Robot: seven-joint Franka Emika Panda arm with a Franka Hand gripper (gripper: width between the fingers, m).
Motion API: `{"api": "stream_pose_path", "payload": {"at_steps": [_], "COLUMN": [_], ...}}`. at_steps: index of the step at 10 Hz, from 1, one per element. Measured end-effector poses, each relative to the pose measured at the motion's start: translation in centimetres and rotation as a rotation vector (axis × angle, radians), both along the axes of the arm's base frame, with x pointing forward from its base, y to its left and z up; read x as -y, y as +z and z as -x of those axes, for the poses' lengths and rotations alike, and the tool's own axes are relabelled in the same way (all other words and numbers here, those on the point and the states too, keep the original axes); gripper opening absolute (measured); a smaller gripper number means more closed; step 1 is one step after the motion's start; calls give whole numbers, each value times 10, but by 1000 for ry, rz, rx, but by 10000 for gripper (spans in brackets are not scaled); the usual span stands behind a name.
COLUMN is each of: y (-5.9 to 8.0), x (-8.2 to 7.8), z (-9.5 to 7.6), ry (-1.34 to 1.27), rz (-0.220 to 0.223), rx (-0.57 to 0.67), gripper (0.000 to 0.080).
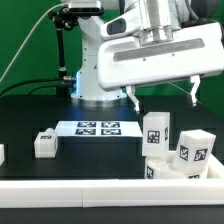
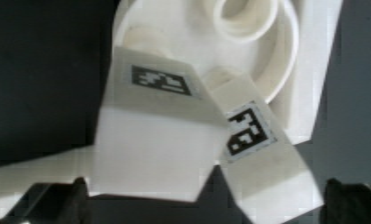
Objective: Assemble stool
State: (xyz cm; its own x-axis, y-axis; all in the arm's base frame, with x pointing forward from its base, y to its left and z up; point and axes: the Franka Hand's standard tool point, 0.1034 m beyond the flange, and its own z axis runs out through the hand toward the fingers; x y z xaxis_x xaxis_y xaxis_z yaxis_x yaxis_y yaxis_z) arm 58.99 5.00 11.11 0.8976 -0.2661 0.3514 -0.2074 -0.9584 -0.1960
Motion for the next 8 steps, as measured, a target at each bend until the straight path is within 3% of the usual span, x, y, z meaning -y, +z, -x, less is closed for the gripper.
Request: {"api": "stream_pose_path", "payload": {"at_steps": [1, 4, 5, 6, 8], "y": [-4, -6, -9, -23, -26], "x": [5, -6, -10, -12, -11], "z": [1, 8, 16, 20, 15], "ry": [7, 40, -17, -60, -75], "rz": [-1, -108, -137, -156, -162], "rx": [-15, -259, -391, -467, -475], "gripper": [648, 648, 648, 648, 648]}}
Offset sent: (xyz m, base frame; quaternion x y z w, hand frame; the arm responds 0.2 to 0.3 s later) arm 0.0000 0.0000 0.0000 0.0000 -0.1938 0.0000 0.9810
